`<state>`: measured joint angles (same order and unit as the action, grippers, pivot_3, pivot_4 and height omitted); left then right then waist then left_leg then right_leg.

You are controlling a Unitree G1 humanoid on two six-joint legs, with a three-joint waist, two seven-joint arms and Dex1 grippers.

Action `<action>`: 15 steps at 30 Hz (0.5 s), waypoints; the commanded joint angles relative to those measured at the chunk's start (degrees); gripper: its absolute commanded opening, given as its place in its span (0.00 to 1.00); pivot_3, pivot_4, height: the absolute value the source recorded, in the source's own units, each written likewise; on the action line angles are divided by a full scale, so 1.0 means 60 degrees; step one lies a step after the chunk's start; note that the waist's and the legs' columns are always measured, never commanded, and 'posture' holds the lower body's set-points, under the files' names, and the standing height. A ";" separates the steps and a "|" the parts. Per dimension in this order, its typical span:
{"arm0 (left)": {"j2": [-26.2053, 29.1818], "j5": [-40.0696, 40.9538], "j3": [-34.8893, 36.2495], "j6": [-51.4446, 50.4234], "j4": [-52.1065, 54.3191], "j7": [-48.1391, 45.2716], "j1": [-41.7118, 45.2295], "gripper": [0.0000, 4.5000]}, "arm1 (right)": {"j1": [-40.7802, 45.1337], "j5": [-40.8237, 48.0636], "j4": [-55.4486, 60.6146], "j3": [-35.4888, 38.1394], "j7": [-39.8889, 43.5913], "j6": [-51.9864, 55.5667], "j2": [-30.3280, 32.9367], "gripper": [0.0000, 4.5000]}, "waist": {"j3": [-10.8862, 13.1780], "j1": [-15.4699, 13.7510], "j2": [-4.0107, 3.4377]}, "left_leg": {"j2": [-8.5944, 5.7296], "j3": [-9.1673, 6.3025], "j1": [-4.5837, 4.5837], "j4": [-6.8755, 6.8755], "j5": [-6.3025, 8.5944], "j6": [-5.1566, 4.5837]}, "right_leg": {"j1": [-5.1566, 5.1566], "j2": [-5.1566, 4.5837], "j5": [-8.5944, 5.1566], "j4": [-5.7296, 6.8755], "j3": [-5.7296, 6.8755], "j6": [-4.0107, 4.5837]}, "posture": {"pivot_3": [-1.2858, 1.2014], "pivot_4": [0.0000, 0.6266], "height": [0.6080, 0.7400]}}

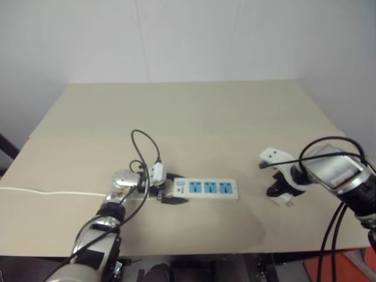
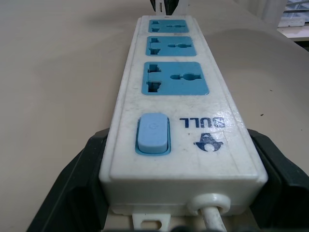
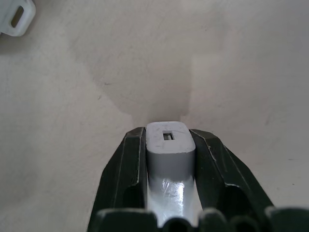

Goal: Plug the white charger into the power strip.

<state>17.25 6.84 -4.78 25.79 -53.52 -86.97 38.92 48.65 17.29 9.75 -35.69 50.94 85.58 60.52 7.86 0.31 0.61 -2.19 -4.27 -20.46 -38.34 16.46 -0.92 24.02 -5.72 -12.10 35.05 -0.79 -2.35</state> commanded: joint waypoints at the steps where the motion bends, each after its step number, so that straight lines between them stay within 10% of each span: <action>1: 0.0064 -0.0049 -0.0137 -0.0057 0.0085 0.0053 -0.0100 0.73 | 0.0300 0.0063 0.0489 0.0051 0.0104 -0.0103 0.0276 0.24 | 0.0000 0.0008 0.0000 | 0.0000 0.0000 0.0000 0.0000 0.0000 0.0000 | 0.0000 0.0000 0.0000 0.0000 0.0000 0.0000 | 0.52 0.24 1.00; 9: 0.0100 0.0021 -0.0217 -0.0331 0.0483 0.0078 -0.0247 0.73 | 0.0282 0.0638 0.1108 0.2696 0.0153 -0.1830 -0.0472 0.24 | -0.0001 0.0064 -0.0001 | 0.0001 -0.0005 0.0002 0.0000 0.0000 0.0000 | -0.0001 0.0002 0.0000 0.0002 -0.0002 -0.0001 | 0.52 0.24 1.00; 15: 0.0207 0.0054 -0.0308 -0.0854 0.1072 0.0353 -0.0478 0.73 | -0.1214 0.2241 0.0395 0.5851 0.0771 -0.5082 -0.3083 0.24 | -0.0023 0.0018 0.0035 | 0.0007 -0.0009 0.0016 0.0001 0.0000 -0.0001 | -0.0043 0.0015 0.0010 0.0013 0.0007 -0.0002 | 0.52 0.24 1.00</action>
<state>18.07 7.04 -6.14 22.07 -49.04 -85.07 37.09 43.34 27.28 12.35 -5.54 52.82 62.46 44.18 7.73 0.42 0.82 -2.15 -4.34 -20.35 -38.35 16.46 -0.93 23.71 -5.63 -12.04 35.14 -0.74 -2.36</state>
